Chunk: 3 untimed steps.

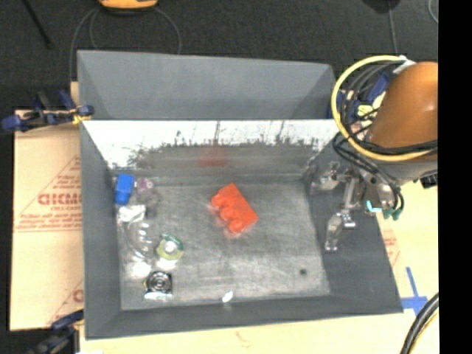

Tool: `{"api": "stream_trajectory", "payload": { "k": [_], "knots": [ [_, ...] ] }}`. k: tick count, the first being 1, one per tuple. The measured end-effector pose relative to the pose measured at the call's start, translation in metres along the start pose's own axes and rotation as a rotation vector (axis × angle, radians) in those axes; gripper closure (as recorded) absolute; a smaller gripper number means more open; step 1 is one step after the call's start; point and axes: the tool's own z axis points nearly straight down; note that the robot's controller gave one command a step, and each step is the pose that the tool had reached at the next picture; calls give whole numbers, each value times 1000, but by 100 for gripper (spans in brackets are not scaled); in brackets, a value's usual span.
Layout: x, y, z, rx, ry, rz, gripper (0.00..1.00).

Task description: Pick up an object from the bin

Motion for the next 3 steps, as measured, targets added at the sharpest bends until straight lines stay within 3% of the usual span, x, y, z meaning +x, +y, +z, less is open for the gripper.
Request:
{"api": "stream_trajectory", "payload": {
  "k": [1, 2, 3],
  "knots": [
    [32, -66, 114, 0, 1, -205, 0],
    [51, 34, 118, -6, -4, -136, 0],
    [23, 14, 119, 2, -8, -308, 0]
  ]
}}
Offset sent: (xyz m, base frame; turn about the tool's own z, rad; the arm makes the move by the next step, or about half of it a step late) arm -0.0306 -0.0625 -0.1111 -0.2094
